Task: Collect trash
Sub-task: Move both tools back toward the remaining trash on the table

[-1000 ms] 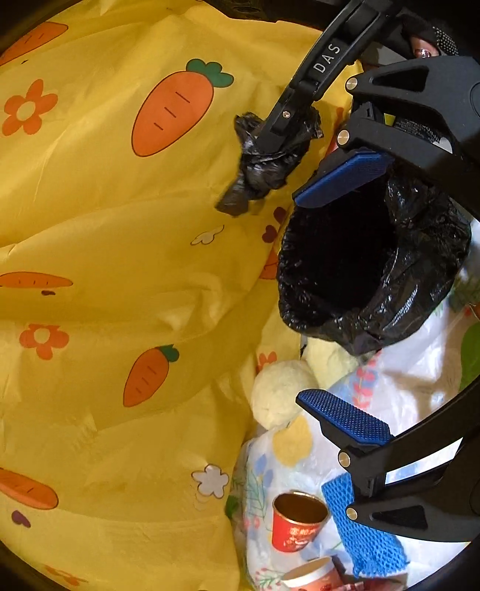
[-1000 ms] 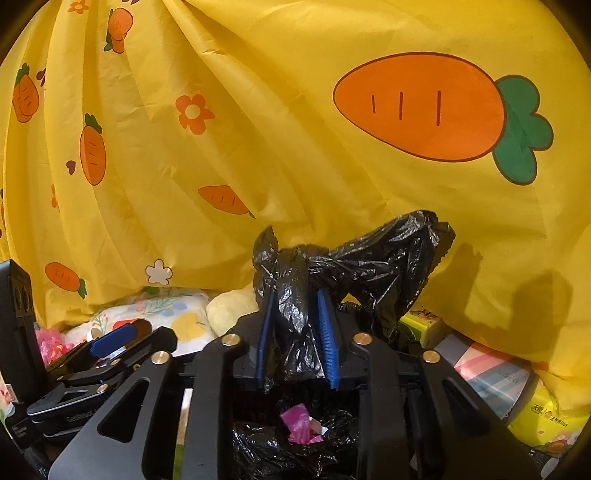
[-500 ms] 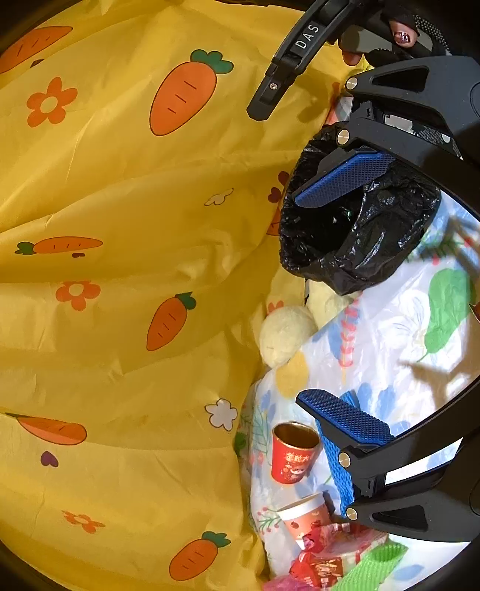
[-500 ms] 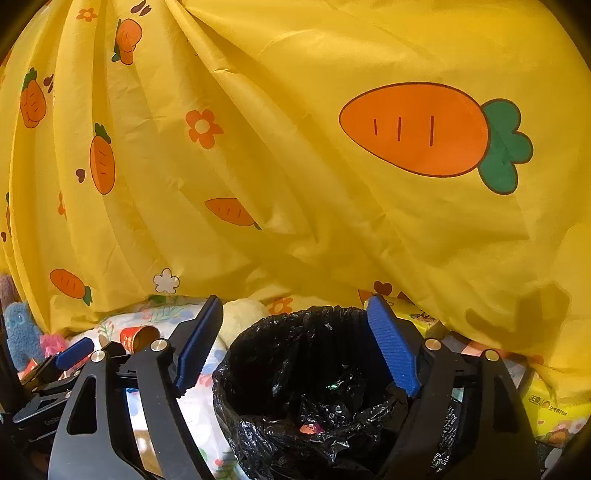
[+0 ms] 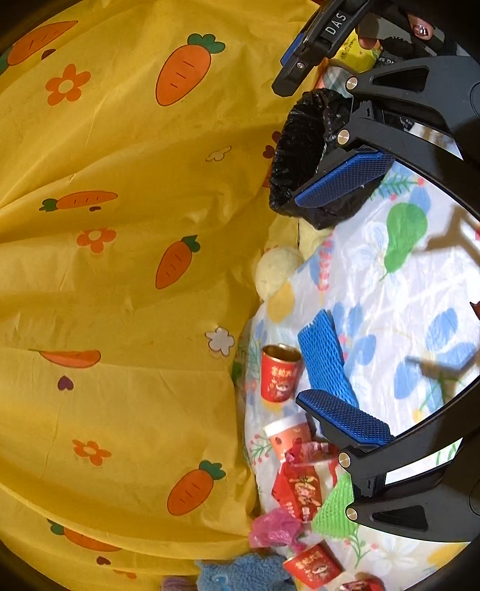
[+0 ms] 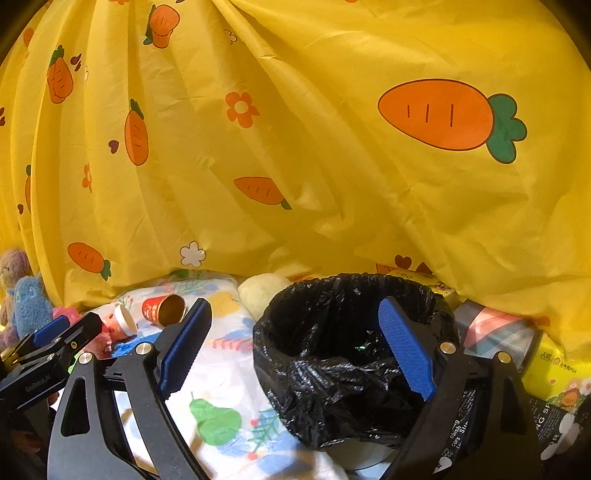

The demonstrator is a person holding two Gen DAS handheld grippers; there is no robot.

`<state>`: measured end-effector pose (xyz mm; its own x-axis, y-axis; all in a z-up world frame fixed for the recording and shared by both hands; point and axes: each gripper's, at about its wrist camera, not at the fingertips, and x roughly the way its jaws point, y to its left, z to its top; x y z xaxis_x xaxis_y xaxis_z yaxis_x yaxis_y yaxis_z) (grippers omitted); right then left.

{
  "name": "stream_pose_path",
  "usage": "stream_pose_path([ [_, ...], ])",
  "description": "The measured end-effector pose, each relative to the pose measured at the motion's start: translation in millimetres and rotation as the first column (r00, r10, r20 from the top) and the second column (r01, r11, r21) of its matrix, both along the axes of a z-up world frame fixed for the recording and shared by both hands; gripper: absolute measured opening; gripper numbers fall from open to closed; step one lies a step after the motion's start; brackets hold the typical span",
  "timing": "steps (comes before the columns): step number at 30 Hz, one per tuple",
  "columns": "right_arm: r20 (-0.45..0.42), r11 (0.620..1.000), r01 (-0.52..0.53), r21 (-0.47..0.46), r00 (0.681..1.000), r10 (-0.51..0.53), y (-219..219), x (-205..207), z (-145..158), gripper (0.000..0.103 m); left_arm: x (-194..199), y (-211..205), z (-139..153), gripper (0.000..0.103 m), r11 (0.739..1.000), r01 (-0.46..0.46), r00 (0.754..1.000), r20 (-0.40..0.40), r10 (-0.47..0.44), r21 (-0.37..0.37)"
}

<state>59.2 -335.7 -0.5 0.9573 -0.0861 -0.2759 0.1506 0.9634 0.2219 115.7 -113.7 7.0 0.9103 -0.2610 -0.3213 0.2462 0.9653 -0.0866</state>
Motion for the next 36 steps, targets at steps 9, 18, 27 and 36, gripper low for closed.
stream_pose_path([
  [9,-0.02,0.992,-0.129,-0.008,0.991,0.129,58.7,6.5,-6.3,0.089,-18.7,81.5,-13.1,0.097,0.978,-0.207,0.977,-0.038,0.208,0.024],
  [18,-0.047,0.966,-0.257,-0.025,0.966,0.255,119.6,19.7,-11.1,0.089,-38.0,166.3,-19.9,0.097,0.919,-0.391,0.918,-0.052,0.394,0.048],
  [27,-0.067,0.934,-0.356,-0.033,0.933,0.354,173.0,33.5,-14.8,0.089,-48.7,245.1,-21.6,0.097,0.831,-0.554,0.827,-0.075,0.556,0.049],
  [36,-0.096,0.901,-0.429,-0.057,0.901,0.423,215.2,50.6,-14.6,0.089,-33.0,302.0,-34.3,0.097,0.778,-0.625,0.762,-0.163,0.626,0.067],
])
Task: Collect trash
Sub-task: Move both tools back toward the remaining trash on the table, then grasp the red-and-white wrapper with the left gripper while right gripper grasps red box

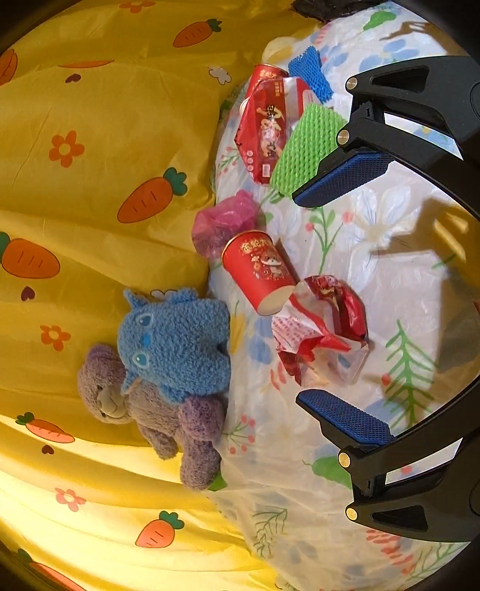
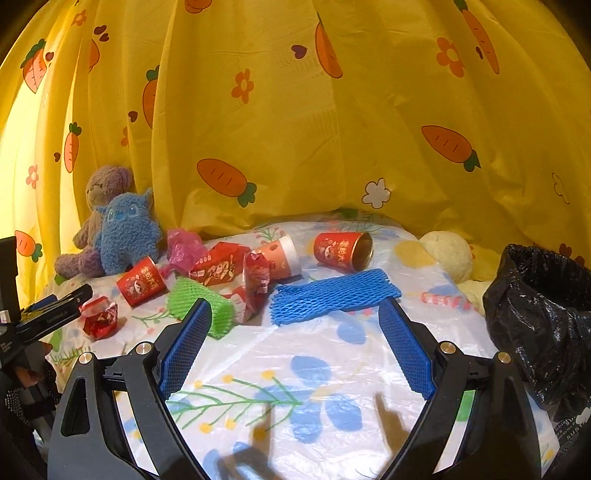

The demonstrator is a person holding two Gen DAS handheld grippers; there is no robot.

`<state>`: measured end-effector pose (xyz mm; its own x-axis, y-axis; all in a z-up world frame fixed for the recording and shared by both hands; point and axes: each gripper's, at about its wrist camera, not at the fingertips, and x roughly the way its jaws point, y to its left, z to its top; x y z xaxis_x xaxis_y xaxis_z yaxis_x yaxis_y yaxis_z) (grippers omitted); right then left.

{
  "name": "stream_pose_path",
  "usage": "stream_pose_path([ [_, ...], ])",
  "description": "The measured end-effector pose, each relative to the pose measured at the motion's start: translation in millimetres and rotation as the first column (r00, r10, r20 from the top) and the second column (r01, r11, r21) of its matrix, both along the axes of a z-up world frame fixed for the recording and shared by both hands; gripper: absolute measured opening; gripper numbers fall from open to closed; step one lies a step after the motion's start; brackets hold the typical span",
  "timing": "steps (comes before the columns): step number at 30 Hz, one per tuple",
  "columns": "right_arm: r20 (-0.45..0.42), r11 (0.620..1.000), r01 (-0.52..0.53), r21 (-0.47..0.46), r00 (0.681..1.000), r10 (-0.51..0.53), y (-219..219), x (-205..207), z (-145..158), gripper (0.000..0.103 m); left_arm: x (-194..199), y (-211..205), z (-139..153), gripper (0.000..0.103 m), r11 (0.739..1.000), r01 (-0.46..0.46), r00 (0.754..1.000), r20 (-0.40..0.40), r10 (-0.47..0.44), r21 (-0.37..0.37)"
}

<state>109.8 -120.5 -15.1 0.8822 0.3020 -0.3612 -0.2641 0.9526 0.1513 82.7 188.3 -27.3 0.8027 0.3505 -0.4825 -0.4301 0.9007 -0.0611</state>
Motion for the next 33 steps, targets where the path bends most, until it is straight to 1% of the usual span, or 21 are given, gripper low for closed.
stream_pose_path([
  [2,-0.007,1.0,-0.019,-0.006,1.0,0.019,8.2,4.1,-0.3,0.089,6.3,8.9,-4.3,0.097,1.0,-0.011,1.0,-0.013,0.011,-0.02],
  [4,-0.011,0.999,-0.036,-0.016,0.999,0.036,17.9,8.1,0.0,0.089,12.9,18.0,-10.3,0.097,0.998,-0.014,0.999,-0.036,0.012,-0.061],
  [7,-0.017,0.998,-0.06,-0.032,0.998,0.06,31.4,13.9,1.1,0.089,22.6,25.0,-18.4,0.091,0.997,-0.019,0.997,-0.073,0.013,-0.081],
  [9,-0.02,0.996,-0.074,-0.042,0.997,0.073,38.9,17.7,1.5,0.089,28.1,28.6,-21.8,0.083,0.996,-0.02,0.995,-0.096,0.012,-0.085],
  [10,-0.02,0.996,-0.079,-0.049,0.997,0.078,42.8,19.6,1.6,0.089,30.8,30.6,-23.6,0.08,0.996,-0.019,0.994,-0.109,0.009,-0.092],
  [12,-0.023,0.994,-0.087,-0.065,0.996,0.086,50.2,24.7,0.6,0.089,35.2,33.4,-27.7,0.07,0.995,-0.023,0.991,-0.133,0.009,-0.101],
  [13,-0.029,0.994,-0.088,-0.071,0.996,0.086,53.1,27.7,-0.4,0.089,37.3,34.4,-30.0,0.067,0.994,-0.018,0.99,-0.142,0.002,-0.107],
  [15,-0.045,0.992,-0.099,-0.081,0.994,0.095,59.5,34.4,-2.6,0.089,40.9,37.4,-33.9,0.055,0.992,-0.008,0.987,-0.162,-0.013,-0.129],
  [17,-0.053,0.99,-0.109,-0.092,0.993,0.104,65.8,38.8,-4.7,0.089,43.9,39.6,-36.6,0.052,0.989,0.001,0.985,-0.173,-0.027,-0.147],
  [21,-0.061,0.989,-0.11,-0.102,0.993,0.104,71.7,50.8,-6.6,0.088,42.8,39.7,-36.0,0.043,0.988,0.012,0.986,-0.161,-0.037,-0.153],
  [23,-0.079,0.989,-0.105,-0.1,0.992,0.097,71.8,58.8,-7.4,0.083,40.0,41.5,-34.4,0.04,0.987,0.011,0.989,-0.142,-0.034,-0.162],
  [26,-0.093,0.988,-0.106,-0.109,0.991,0.096,74.2,67.2,-9.2,0.079,34.7,42.0,-30.4,0.032,0.986,0.01,0.994,-0.109,-0.028,-0.165],
  [28,-0.098,0.988,-0.109,-0.113,0.99,0.098,76.6,72.6,-10.0,0.076,31.5,39.6,-26.7,0.024,0.986,0.016,0.995,-0.09,-0.031,-0.165],
  [30,-0.113,0.989,-0.104,-0.107,0.989,0.092,76.9,81.7,-11.8,0.073,27.6,35.2,-22.4,0.02,0.985,0.031,0.997,-0.067,-0.043,-0.172],
  [33,-0.151,0.991,-0.092,-0.098,0.986,0.077,77.4,97.1,-16.7,0.063,25.7,27.1,-20.5,0.016,0.985,0.056,0.996,-0.054,-0.066,-0.165],
])
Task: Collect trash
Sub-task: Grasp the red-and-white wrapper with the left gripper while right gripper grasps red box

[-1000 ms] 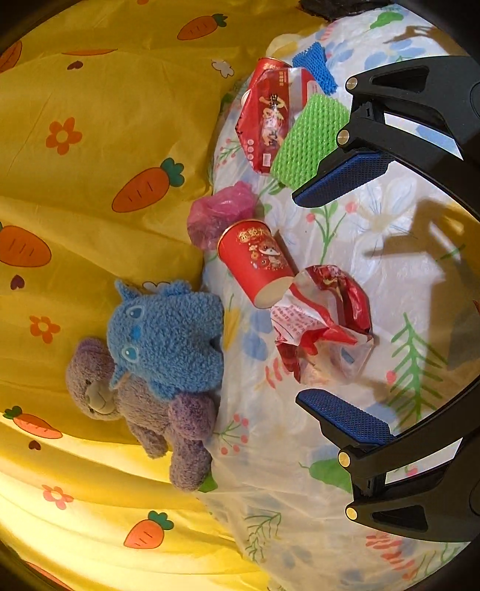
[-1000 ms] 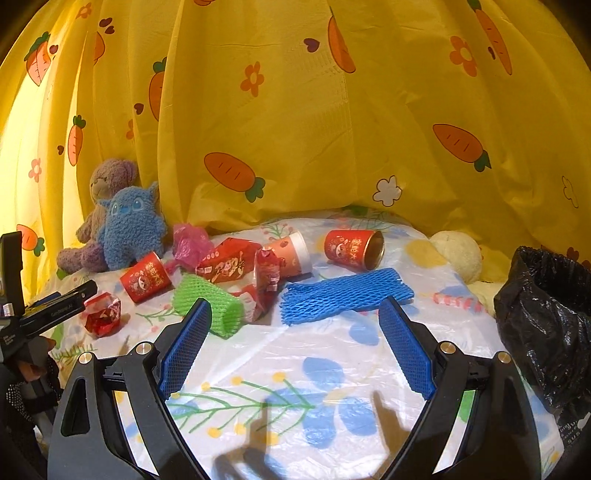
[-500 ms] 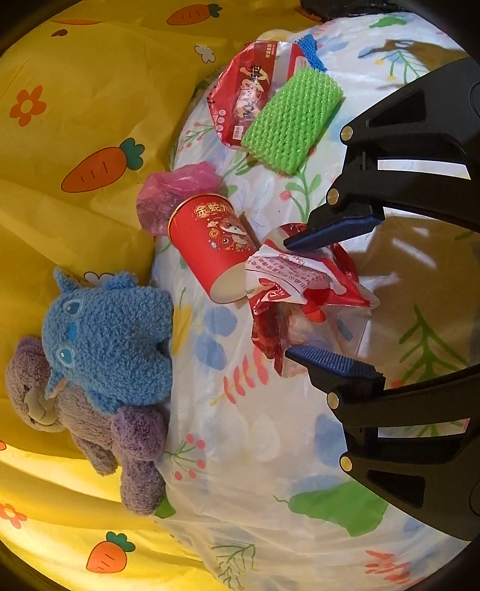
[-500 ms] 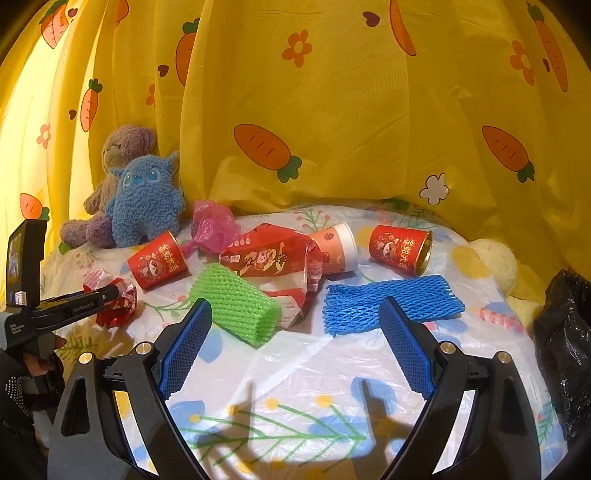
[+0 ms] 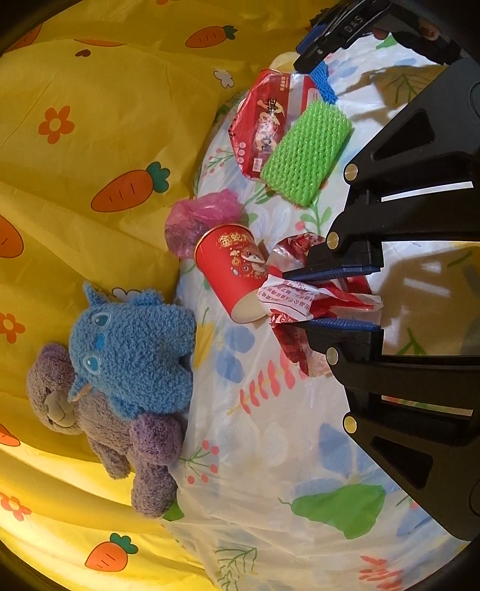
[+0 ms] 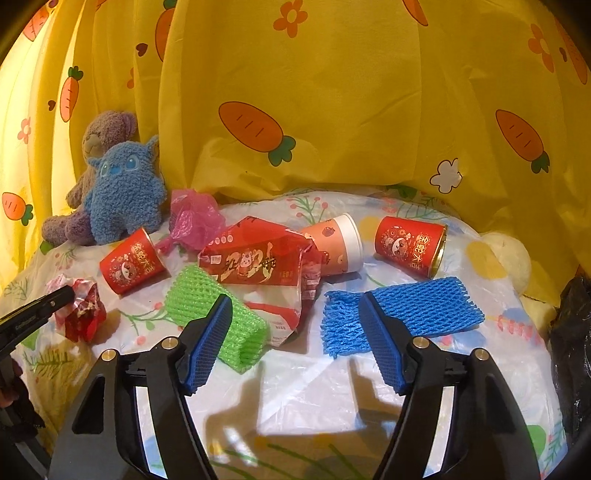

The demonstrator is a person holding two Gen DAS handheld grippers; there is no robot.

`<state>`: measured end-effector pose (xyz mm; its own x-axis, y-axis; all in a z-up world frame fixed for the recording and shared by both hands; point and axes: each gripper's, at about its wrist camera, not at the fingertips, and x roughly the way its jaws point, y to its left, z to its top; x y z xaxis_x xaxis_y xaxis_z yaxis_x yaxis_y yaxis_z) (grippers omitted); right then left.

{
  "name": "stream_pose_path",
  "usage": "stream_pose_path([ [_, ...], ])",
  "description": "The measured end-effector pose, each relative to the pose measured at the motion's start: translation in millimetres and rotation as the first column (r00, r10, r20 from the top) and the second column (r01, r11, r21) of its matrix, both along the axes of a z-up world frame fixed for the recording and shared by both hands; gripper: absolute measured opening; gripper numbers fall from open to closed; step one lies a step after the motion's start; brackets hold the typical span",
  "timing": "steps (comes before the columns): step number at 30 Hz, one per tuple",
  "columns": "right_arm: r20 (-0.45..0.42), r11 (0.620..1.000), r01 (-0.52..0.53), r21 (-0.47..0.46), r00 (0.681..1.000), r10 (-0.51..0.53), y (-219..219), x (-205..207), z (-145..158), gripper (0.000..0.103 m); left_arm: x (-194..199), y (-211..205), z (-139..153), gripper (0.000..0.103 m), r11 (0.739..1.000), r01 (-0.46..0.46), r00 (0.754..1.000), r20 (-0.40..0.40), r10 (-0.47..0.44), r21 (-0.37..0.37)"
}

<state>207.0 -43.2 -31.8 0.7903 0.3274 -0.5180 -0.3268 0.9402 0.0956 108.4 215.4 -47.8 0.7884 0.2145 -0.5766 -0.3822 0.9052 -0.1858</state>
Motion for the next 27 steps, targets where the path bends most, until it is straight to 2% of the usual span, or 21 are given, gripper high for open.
stream_pose_path([
  [3,-0.037,1.0,-0.002,0.021,0.999,0.003,-0.5,11.4,-4.9,0.055,-0.9,-3.5,-1.3,0.014,1.0,0.014,1.0,0.004,-0.014,-0.003],
  [5,-0.059,0.999,-0.013,0.035,0.998,0.015,0.7,17.3,-8.2,0.044,-3.2,-4.4,-0.1,0.012,1.0,0.027,0.999,0.019,-0.027,-0.014],
  [6,-0.069,0.999,-0.02,0.04,0.997,0.023,1.0,19.2,-10.2,0.041,-4.2,-5.8,1.1,0.012,0.999,0.033,0.999,0.026,-0.033,-0.017],
  [7,-0.077,0.999,-0.027,0.044,0.997,0.03,1.7,20.7,-12.2,0.036,-5.3,-7.5,2.6,0.012,0.999,0.037,0.999,0.031,-0.036,-0.015],
  [8,-0.083,0.998,-0.033,0.044,0.996,0.037,2.7,21.8,-14.5,0.025,-6.1,-9.6,4.0,0.011,0.999,0.041,0.999,0.036,-0.041,-0.012],
  [10,-0.081,0.998,-0.043,0.036,0.996,0.046,4.0,22.1,-17.3,0.013,-8.0,-14.8,6.8,0.011,0.999,0.05,0.998,0.044,-0.05,-0.001],
  [11,-0.071,0.998,-0.046,0.033,0.996,0.049,3.8,20.5,-17.6,0.011,-9.2,-17.3,7.7,0.011,0.999,0.054,0.997,0.047,-0.054,0.003],
  [14,-0.034,0.999,-0.04,0.033,0.999,0.041,-0.3,13.8,-14.1,0.006,-12.6,-24.0,10.8,0.011,0.998,0.067,0.996,0.058,-0.067,0.01],
  [21,0.078,0.996,-0.004,0.092,0.997,-0.003,-35.1,-13.0,12.3,0.006,-24.1,-45.4,23.0,0.011,0.995,0.1,0.991,0.091,-0.102,0.031],
  [27,0.14,0.989,-0.011,0.151,0.99,-0.011,-63.0,-36.9,35.9,0.006,-31.9,-73.2,36.0,0.011,0.988,0.146,0.981,0.118,-0.151,0.049],
])
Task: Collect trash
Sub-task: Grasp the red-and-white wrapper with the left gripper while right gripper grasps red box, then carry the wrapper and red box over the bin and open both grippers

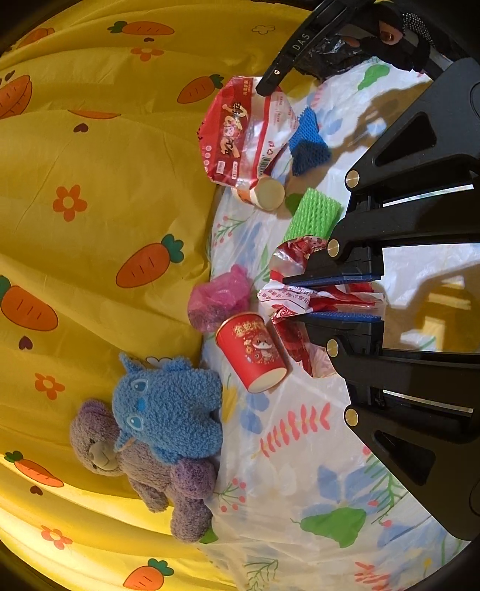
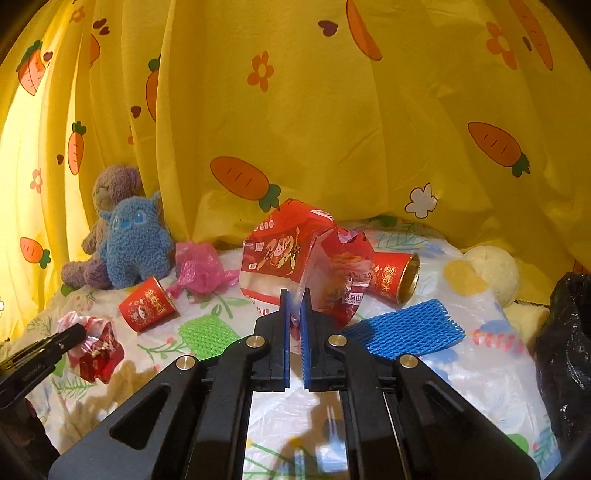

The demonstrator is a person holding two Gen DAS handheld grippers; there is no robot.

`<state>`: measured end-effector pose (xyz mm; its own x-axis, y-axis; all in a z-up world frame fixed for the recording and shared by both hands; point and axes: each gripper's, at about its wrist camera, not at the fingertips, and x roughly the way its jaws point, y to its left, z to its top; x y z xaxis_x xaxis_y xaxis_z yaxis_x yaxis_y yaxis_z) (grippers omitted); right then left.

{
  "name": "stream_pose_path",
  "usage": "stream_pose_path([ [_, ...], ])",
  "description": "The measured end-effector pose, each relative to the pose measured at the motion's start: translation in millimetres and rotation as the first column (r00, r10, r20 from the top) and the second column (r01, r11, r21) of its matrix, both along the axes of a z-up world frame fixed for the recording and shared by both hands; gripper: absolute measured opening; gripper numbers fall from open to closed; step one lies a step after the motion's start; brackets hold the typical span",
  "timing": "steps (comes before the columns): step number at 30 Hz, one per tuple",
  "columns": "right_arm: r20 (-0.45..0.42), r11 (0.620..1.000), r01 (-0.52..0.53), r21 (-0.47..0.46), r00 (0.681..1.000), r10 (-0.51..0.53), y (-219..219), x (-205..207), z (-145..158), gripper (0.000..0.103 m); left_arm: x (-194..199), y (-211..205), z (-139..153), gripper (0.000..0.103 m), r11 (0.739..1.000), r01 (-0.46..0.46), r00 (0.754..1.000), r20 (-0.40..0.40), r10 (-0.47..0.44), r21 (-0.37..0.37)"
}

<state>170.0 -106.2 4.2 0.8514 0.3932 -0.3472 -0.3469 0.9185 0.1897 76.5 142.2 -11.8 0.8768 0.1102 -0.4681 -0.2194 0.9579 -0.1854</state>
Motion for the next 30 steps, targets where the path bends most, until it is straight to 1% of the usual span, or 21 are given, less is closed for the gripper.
stream_pose_path([
  [8,0.072,0.999,0.034,0.021,0.997,-0.035,-36.5,-41.2,16.2,0.006,-7.3,-41.0,10.5,0.011,0.996,0.082,0.996,0.024,-0.083,0.028],
  [17,0.114,0.994,0.105,0.024,0.988,-0.107,-76.5,-75.6,20.0,0.006,-10.9,-80.2,13.1,0.011,0.985,0.167,0.985,0.029,-0.169,0.044],
  [25,0.124,0.987,0.162,0.022,0.979,-0.163,-106.5,-95.0,17.0,0.006,-6.5,-117.6,13.4,0.011,0.965,0.255,0.966,0.026,-0.257,0.056],
  [30,0.14,0.979,0.203,0.012,0.969,-0.203,-124.3,-103.9,17.0,0.006,-0.7,-144.2,13.8,0.011,0.947,0.318,0.947,0.026,-0.32,0.051],
])
